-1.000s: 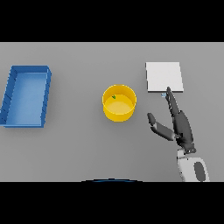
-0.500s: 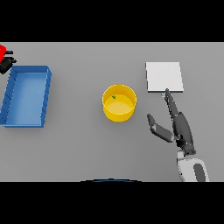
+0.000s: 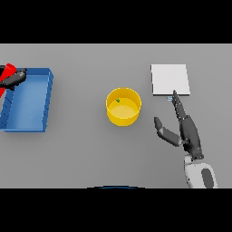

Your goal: Pick up the red beaker and tilt it to pour out 1 green nut into yellow bowl. Pick up the yellow bowl and place it on the metallic measuring scale.

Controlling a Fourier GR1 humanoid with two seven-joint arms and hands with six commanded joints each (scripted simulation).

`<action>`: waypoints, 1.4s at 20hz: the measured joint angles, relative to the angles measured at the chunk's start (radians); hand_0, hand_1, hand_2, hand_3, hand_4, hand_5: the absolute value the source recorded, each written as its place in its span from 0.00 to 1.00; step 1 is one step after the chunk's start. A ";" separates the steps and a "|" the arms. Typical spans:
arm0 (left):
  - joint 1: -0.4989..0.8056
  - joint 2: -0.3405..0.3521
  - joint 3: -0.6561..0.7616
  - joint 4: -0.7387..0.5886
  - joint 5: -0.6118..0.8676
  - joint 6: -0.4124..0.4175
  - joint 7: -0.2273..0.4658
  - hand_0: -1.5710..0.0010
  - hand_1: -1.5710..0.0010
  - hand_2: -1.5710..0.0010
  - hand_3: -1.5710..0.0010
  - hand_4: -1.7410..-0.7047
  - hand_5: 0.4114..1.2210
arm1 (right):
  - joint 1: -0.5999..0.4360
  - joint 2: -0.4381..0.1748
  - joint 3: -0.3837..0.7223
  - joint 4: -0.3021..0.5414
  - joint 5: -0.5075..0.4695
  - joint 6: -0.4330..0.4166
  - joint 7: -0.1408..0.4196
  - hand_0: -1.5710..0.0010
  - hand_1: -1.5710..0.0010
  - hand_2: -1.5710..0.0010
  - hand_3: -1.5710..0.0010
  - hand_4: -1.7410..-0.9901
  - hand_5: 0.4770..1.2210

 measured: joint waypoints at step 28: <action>0.022 0.001 -0.030 -0.040 -0.007 -0.038 -0.056 1.00 1.00 1.00 1.00 0.90 0.35 | -0.477 -0.322 0.364 0.203 0.559 0.255 0.013 1.00 1.00 1.00 1.00 0.77 0.22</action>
